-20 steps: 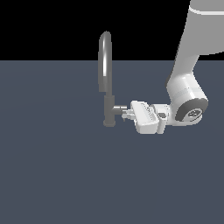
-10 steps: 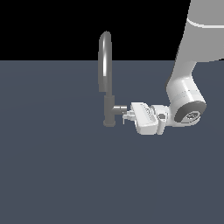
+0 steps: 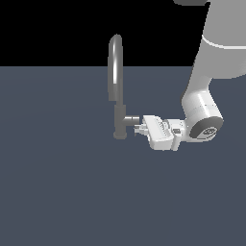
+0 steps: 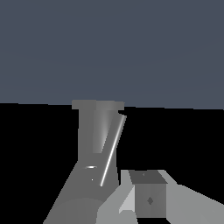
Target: Turn on the faucet by rotating a designated handle.
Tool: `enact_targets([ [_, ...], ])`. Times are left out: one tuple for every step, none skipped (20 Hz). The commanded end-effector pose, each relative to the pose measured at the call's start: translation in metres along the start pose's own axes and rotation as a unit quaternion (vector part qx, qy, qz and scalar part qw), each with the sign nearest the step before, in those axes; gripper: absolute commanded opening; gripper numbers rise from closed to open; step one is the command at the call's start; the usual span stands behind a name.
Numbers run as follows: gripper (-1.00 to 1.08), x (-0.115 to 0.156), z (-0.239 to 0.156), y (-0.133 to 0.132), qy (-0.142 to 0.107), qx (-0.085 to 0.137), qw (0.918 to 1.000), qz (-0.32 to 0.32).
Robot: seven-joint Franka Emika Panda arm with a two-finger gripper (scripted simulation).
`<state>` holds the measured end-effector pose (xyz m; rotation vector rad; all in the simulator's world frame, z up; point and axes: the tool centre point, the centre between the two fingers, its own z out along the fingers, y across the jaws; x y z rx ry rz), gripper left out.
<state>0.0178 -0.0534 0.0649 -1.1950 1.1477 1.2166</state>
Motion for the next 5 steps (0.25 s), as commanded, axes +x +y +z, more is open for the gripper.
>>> enact_targets([
  [-1.00, 0.0327, 0.0014, -0.0109, 0.023, 0.019, 0.9995, 0.010],
  [-1.00, 0.0359, 0.0014, -0.0119, 0.023, 0.019, 0.9995, 0.011],
  [-1.00, 0.0390, 0.0013, -0.0129, 0.023, 0.020, 0.9995, 0.013],
  [-1.00, 0.0421, 0.0012, -0.0138, 0.024, 0.020, 0.9994, 0.014],
  [-1.00, 0.0421, 0.0012, -0.0138, 0.024, 0.020, 0.9994, 0.014],
])
